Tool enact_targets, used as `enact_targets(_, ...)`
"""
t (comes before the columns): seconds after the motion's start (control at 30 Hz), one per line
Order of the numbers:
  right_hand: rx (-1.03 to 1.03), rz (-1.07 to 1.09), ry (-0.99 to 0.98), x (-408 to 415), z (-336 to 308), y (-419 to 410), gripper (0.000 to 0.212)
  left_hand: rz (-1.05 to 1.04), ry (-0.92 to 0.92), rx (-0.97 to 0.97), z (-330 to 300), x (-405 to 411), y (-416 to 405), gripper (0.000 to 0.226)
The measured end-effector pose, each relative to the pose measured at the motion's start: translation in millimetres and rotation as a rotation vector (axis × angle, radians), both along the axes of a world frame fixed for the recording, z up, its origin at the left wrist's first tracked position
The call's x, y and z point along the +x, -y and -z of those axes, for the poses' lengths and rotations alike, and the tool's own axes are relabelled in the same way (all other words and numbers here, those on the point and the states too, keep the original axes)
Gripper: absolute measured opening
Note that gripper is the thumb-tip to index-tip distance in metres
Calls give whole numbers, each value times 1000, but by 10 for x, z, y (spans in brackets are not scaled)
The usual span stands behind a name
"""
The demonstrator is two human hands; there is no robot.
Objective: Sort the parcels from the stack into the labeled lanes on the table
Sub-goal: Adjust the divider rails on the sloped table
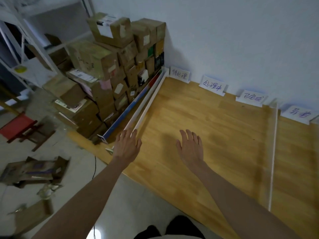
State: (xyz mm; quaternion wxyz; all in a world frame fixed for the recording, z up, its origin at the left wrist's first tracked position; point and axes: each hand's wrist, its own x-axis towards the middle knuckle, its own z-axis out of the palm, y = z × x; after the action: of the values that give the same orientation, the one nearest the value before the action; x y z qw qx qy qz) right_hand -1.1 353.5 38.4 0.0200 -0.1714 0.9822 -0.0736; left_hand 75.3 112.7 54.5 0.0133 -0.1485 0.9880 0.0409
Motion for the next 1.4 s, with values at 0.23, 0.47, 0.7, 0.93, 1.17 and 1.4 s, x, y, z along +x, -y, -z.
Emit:
enact_targets(0.23,-33,-31,56,-460,235,675,51,-7,27,32,241,-449,554,43)
enact_targets(0.47,-71,-53,155,-922,503,1322,48,-32,127,70,504,-830,999,41)
enact_targets(0.7,-139,-27,305,-1113,670,1969,46,-66,272,164,769,-1039,1257,44)
enact_targets(0.93,-281,183,611,-1107,865,2622,45,-69,382,224,998,-1219,1403,43)
enact_targets(1.17,-364,338,672,-1087,928,2796,36,-58,367,235,1066,-1277,1496,39)
enact_targets(1.4,-341,423,590,-1006,786,2691,35,-27,323,273,940,-1218,1571,43)
